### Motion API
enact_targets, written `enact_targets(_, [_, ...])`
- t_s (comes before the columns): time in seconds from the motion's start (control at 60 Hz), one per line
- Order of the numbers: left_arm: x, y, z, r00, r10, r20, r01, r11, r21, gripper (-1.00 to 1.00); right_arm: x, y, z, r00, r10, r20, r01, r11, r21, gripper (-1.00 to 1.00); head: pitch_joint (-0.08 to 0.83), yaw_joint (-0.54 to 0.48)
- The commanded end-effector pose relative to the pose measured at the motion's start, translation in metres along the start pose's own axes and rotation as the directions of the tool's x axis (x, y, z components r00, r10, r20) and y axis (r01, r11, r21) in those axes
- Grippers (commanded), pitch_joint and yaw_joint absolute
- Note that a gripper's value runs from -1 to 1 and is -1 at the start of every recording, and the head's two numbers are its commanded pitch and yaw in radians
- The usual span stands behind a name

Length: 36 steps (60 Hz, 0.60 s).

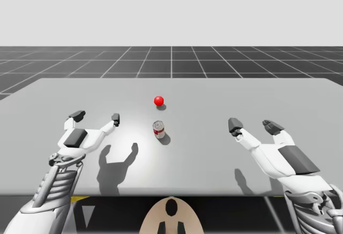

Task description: Watch the red light. When it turns green, pick up the object.

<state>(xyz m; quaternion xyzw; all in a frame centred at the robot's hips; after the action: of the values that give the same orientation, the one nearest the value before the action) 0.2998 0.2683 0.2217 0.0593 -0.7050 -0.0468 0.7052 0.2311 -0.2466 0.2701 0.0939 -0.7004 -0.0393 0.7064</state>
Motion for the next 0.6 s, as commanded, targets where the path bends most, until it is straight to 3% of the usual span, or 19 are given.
enact_targets(0.017, [0.0000,-0.0001,0.0000,1.000,0.000,0.001,0.000,1.000,-0.001,-1.00,-0.0014,0.0013,0.0003,1.000,-0.015,0.000,0.015,1.000,0.000,-1.00,0.448,0.09])
enact_targets(0.6, [0.0001,-0.0004,0.0005,1.000,0.002,0.008,-0.002,1.000,-0.004,-1.00,-0.0021,0.0013,-0.0001,1.000,-0.001,0.004,0.001,1.000,0.001,-1.00,0.452,0.09])
